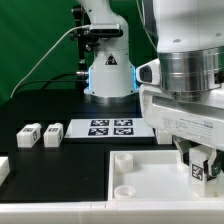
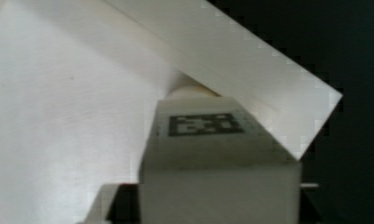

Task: Assemble one leg

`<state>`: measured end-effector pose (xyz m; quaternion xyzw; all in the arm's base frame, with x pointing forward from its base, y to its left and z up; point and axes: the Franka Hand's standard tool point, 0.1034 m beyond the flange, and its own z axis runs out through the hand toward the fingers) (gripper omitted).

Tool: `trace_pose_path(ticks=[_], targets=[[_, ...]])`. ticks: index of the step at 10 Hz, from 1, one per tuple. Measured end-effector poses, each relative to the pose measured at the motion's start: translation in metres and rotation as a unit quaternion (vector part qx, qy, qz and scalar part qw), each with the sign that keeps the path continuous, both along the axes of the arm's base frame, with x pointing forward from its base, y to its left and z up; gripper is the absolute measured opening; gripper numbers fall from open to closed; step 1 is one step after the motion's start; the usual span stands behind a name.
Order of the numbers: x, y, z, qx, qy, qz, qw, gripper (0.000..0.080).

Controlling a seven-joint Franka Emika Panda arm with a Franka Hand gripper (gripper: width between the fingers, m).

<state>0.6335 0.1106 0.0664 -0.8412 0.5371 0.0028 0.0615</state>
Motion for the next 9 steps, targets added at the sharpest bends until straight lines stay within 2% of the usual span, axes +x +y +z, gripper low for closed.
trace_pose_path(ticks=[1,3,6,7,8,9], targets=[[0.0003,-0.0021,-0.0004,0.012,0.013,-0.069,0.997,0.0291],[-0.0009,-0.0022,-0.0005,0.033,0.037,-0.219,0.975,0.0292],[-0.0013,-0.0004,0.0006,0.043,0.054,-0.339,0.938,0.0294],[-0.0014,-0.0001,0.0008,0.043,0.052,-0.339,0.938,0.0294],[-0.0022,-0.0001,-0.0003,0.042,0.054,-0.342,0.937,0.0321],[-0.0025,0.0,-0.0011,0.042,0.054,-0.34,0.938,0.0455]])
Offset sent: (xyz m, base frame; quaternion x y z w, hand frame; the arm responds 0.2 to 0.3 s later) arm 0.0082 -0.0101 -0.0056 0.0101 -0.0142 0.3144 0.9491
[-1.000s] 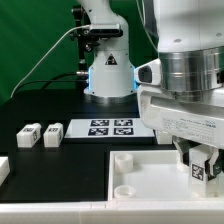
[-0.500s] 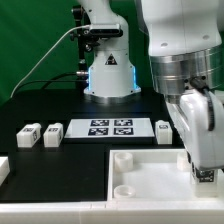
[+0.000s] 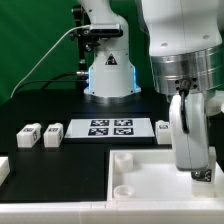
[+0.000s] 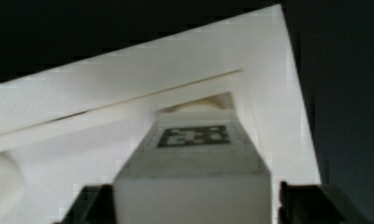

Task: Assemble one leg

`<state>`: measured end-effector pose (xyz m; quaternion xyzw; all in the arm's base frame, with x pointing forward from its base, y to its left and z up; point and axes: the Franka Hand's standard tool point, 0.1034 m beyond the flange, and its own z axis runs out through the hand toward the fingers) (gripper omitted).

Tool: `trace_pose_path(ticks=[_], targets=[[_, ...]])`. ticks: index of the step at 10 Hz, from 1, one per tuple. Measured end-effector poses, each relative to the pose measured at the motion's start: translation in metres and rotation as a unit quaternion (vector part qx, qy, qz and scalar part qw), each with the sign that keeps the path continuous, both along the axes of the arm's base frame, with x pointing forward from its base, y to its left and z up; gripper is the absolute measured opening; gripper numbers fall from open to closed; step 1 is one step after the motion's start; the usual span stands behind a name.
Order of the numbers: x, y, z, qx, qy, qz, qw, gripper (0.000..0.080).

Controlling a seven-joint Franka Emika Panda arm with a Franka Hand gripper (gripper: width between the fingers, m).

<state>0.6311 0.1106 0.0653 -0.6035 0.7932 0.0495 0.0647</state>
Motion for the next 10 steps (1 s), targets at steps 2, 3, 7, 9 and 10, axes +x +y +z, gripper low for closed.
trace_pose_path(ticks=[2,3,7,9,10], targets=[[0.0,0.0,0.0,-0.001,-0.002,0.012,1.0,0.0601],[0.0,0.001,0.0,-0.001,-0.006,0.029,1.0,0.0635],[-0.003,0.005,0.038,0.003,-0.053,0.164,0.985,0.0649],[-0.001,0.009,0.046,0.009,-0.047,0.156,0.987,0.0649],[-0.003,0.011,0.043,0.008,-0.046,0.163,0.986,0.0649]])
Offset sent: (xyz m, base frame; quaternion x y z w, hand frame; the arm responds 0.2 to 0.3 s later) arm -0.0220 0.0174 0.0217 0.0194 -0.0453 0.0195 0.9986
